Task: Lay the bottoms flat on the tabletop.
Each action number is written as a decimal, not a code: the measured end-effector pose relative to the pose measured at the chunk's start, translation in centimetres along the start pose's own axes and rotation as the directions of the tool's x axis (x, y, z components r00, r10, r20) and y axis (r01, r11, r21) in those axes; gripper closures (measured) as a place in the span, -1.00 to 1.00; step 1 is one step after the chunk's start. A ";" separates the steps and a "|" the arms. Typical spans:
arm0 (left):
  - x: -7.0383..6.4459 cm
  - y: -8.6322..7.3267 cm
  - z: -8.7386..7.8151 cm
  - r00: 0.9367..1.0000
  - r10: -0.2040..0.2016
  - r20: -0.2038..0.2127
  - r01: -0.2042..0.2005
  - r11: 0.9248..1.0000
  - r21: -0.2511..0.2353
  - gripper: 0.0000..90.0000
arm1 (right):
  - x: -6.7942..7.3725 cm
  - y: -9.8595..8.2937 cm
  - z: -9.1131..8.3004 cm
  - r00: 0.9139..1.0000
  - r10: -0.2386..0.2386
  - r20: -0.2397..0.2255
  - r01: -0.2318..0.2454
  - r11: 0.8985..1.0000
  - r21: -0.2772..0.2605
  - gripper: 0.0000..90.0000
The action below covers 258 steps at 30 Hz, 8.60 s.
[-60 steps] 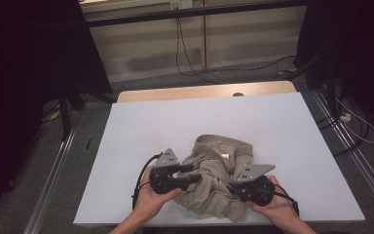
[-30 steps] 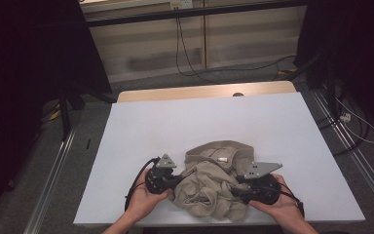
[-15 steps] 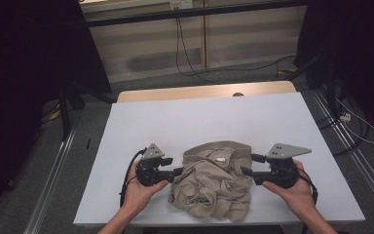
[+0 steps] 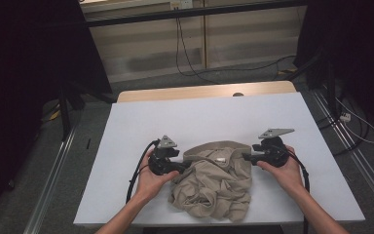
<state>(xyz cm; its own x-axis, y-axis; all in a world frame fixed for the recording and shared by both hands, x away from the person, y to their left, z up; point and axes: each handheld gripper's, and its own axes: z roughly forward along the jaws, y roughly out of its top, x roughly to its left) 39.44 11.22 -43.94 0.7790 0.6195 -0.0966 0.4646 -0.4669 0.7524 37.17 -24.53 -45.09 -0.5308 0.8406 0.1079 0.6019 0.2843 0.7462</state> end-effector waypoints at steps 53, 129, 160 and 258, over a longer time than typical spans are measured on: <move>5.4 1.9 3.6 0.970 -0.233 -0.075 0.231 0.972 -0.027 0.91 | -4.0 2.5 2.2 0.990 0.090 0.112 -0.078 0.991 -0.110 0.89; 9.3 5.6 -1.3 0.957 -0.223 -0.187 0.183 0.960 -0.212 -0.71 | -1.9 8.6 1.8 0.998 -0.008 0.058 0.022 0.968 -0.249 -0.04; -2.0 -4.4 -5.1 0.999 -0.023 -0.047 0.018 0.992 -0.122 -0.69 | 14.8 -3.7 -2.0 0.918 -0.355 -0.178 0.348 0.935 -0.072 0.80; -5.5 -1.6 -5.2 0.989 0.033 0.142 -0.013 0.990 -0.142 0.99 | 13.3 -1.7 1.9 0.923 -0.298 -0.244 0.309 0.951 0.006 0.83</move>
<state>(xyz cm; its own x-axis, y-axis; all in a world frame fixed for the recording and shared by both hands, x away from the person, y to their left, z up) 32.24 11.88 -41.18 0.8459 0.5078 -0.1630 0.3898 -0.3802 0.8387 30.24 -12.96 -46.12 -0.8148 0.5785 0.0370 0.4119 0.5329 0.7392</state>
